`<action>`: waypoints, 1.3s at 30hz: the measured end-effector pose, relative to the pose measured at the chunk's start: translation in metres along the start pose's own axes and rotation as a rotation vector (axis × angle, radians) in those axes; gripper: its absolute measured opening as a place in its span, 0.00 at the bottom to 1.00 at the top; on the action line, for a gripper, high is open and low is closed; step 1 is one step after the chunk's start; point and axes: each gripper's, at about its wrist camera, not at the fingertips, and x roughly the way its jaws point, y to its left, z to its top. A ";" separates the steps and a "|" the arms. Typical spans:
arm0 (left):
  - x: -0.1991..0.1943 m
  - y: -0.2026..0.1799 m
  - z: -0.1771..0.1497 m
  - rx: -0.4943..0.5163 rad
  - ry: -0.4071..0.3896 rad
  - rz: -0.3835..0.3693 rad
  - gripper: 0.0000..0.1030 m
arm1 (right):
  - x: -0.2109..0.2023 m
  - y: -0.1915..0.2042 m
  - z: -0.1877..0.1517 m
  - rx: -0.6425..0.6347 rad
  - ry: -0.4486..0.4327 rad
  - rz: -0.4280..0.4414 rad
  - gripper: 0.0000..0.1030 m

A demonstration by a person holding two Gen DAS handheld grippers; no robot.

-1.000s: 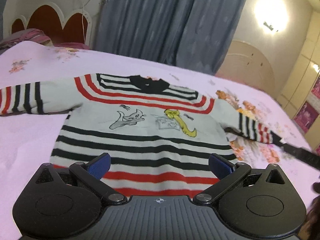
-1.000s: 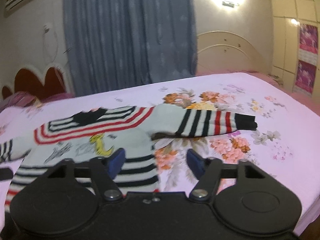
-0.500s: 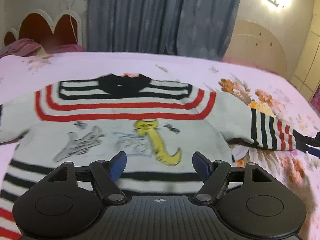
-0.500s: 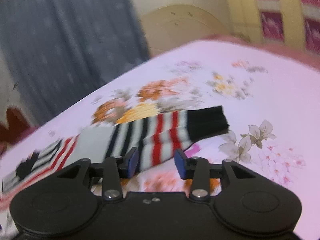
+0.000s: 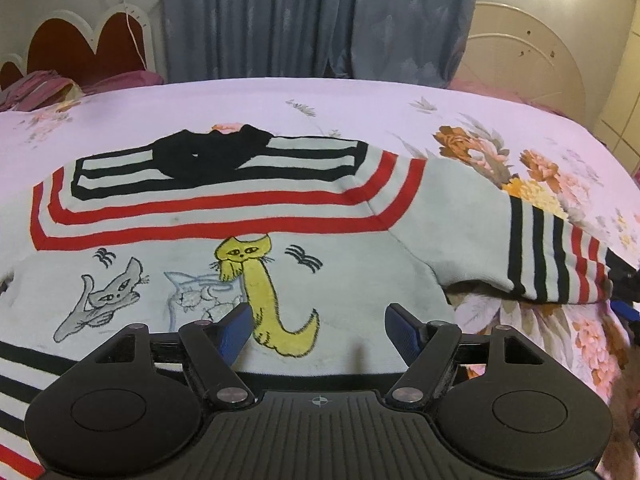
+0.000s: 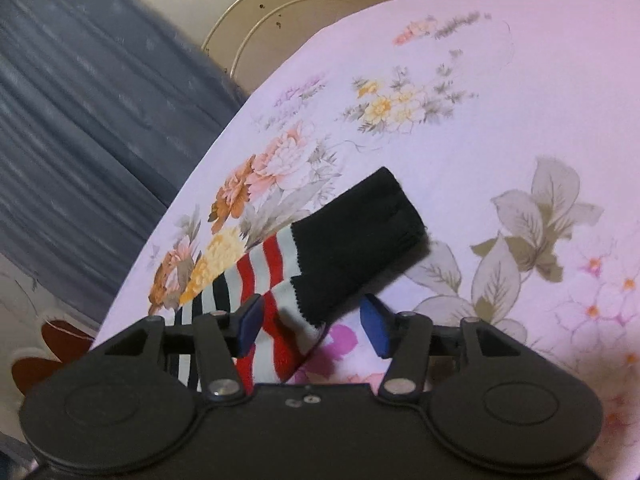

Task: Fold small clothes
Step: 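Carry the held sleeve across the sweater body toward the left tool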

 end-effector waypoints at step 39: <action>0.029 0.214 -0.003 -0.213 -0.023 -0.102 0.70 | 0.034 0.299 -0.273 -0.993 0.358 0.374 0.27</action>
